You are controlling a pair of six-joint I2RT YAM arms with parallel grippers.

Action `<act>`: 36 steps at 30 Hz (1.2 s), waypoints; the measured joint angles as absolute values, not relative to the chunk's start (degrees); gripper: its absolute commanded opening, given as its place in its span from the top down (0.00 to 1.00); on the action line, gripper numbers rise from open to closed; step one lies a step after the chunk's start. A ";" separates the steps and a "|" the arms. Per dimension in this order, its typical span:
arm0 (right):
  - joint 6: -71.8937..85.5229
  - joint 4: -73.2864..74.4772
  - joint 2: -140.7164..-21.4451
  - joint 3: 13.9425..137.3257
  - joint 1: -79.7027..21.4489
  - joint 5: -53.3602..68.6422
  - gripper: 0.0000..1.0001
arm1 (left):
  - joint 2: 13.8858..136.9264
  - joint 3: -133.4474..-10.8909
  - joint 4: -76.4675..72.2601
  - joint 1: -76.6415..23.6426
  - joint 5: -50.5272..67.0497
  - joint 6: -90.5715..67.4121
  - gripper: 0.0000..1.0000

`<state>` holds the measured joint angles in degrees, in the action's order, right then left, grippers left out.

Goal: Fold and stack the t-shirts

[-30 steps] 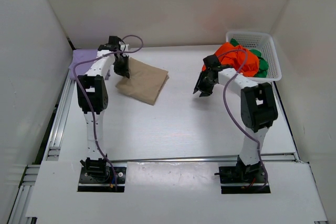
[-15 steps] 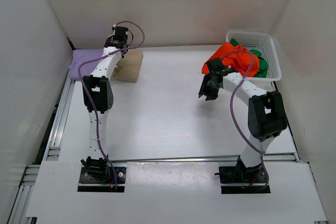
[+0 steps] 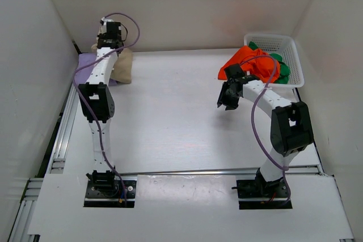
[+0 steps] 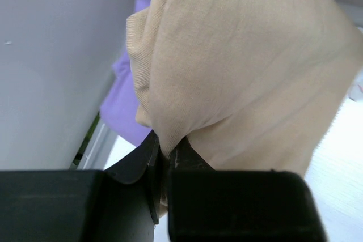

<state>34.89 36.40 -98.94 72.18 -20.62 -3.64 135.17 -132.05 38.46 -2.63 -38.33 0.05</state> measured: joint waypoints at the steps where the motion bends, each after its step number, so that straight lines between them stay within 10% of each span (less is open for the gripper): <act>1: 34.79 36.40 -98.94 72.12 -20.62 -3.77 0.54 | 134.78 -131.98 38.35 -1.87 -38.04 0.05 0.90; 8: 33.93 37.15 -98.94 71.68 -20.62 -4.40 0.54 | 133.60 -129.84 37.36 3.33 -35.59 0.03 0.90; 16: 32.51 39.38 -98.94 73.82 -20.62 -4.62 0.53 | 145.49 -139.46 35.42 7.57 -38.85 0.32 0.29; 21: 31.86 40.45 -98.94 76.20 -20.62 -4.99 0.50 | 150.32 -141.38 32.97 9.41 -42.11 0.19 0.26; 36: 32.36 42.46 -101.51 100.12 -7.57 -11.62 0.25 | 99.90 -98.10 31.27 1.76 -22.31 0.19 0.00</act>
